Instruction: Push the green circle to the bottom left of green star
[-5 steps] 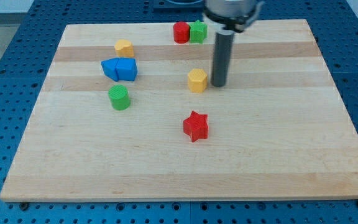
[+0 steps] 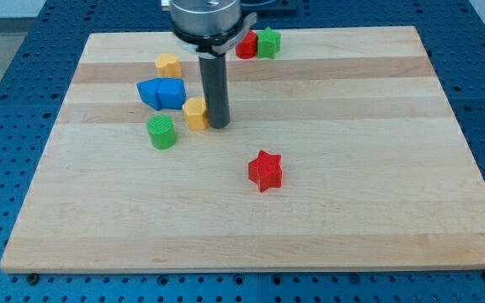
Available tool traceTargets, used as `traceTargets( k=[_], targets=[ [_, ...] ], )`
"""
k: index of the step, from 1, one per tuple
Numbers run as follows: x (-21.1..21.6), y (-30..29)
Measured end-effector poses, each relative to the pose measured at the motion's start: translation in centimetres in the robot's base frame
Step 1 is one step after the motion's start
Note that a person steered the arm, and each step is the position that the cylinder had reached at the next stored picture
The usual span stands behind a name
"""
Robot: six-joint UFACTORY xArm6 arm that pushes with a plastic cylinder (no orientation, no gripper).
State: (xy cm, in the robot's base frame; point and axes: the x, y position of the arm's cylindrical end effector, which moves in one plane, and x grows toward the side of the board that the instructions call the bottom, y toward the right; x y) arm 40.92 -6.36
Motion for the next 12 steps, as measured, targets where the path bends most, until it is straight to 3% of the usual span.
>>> traceTargets(
  k=[2,3,5,6,8,10,12],
  targets=[
    [-1.6,-4.3],
    [-1.1,-2.2],
    [6.6,-4.2],
    [7.1,-9.3],
    [3.0,-9.2],
    [0.1,-2.4],
    [-5.0,-0.3]
  ],
)
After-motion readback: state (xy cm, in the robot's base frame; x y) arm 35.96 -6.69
